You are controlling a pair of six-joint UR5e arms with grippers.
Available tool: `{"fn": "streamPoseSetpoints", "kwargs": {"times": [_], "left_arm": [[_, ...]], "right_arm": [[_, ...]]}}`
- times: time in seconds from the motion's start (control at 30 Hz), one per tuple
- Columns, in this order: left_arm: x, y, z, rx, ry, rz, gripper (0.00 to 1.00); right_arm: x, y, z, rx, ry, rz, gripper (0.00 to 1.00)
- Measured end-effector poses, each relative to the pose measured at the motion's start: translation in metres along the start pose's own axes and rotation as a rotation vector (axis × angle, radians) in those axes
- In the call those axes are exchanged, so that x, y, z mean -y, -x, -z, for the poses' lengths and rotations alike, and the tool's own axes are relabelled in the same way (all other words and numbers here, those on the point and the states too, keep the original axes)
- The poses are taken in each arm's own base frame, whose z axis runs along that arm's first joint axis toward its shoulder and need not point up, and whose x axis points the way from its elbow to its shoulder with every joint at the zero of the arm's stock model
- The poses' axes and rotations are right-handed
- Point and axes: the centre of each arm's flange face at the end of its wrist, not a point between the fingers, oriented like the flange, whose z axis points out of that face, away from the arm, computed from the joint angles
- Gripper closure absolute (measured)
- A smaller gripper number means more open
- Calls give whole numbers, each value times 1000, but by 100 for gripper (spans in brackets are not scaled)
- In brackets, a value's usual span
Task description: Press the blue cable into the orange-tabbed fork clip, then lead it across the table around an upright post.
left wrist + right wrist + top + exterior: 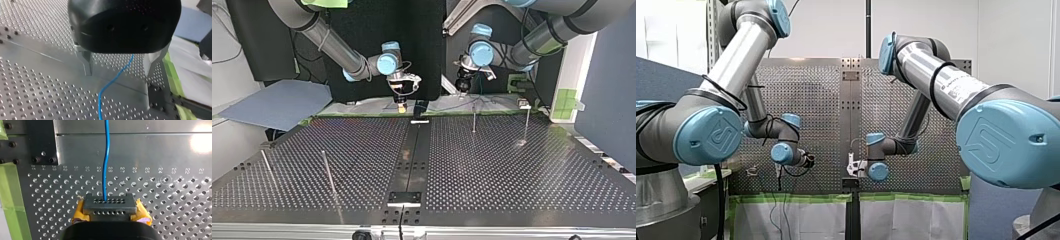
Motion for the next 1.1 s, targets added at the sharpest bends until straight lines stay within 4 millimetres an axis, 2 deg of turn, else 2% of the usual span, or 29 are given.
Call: {"fn": "streamPoseSetpoints", "kwargs": {"times": [0.3,0.57,0.9,1.1], "left_arm": [[-5,6,-21,17,70,-15,0],[-11,12,-25,34,135,-27,0],[-4,24,-37,31,149,-42,0],[-4,21,-44,18,151,-40,0]], "right_arm": [[0,0,1,6,0,3,100],[2,1,1,6,-3,5,100],[3,1,1,5,-4,3,100],[4,1,2,6,-6,2,100]]}}
